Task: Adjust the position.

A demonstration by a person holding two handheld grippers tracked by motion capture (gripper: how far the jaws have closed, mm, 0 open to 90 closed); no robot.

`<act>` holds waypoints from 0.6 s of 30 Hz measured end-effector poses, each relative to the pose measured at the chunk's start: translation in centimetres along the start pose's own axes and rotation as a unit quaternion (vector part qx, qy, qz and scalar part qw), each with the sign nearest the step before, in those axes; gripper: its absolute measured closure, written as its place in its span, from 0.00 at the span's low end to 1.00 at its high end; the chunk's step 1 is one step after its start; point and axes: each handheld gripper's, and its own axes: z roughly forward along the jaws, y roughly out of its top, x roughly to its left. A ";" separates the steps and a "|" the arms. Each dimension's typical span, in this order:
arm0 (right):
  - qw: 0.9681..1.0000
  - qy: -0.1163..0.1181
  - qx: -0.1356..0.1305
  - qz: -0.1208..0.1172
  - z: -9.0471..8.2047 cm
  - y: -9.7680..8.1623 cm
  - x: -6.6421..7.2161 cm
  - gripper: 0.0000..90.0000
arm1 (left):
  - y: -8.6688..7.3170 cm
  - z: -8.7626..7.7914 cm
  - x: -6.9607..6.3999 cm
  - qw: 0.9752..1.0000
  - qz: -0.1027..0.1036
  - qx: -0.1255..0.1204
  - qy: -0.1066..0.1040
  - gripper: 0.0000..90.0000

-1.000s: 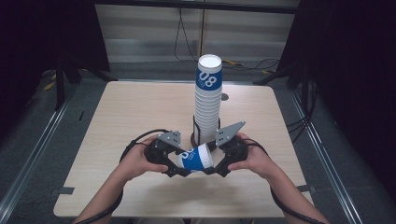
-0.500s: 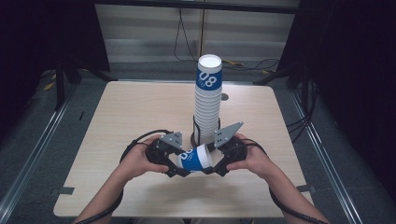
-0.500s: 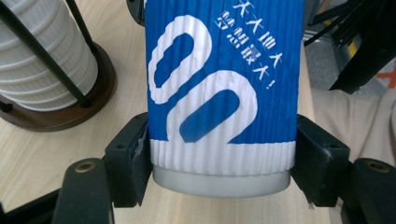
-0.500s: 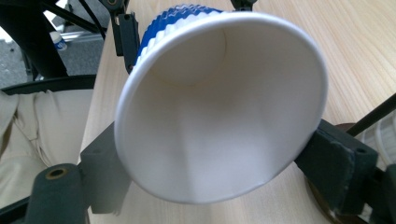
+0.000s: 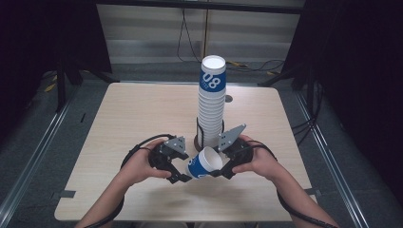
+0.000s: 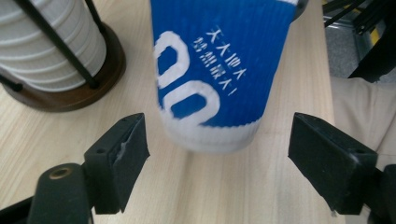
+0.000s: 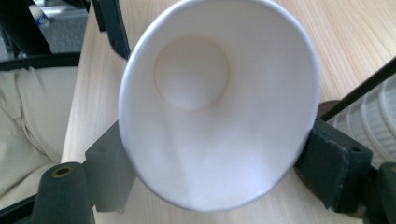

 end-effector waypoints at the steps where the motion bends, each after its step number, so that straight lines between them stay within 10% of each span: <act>1: 1.000 0.000 0.000 0.000 0.0 0.0 0.0 0.23 | 0.0 0.0 0.0 1.000 -0.002 0.001 0.000 0.22; 18: 0.998 -0.011 0.063 -0.009 0.2 0.0 0.1 0.23 | -0.7 0.4 0.0 1.000 -0.010 0.001 0.005 0.23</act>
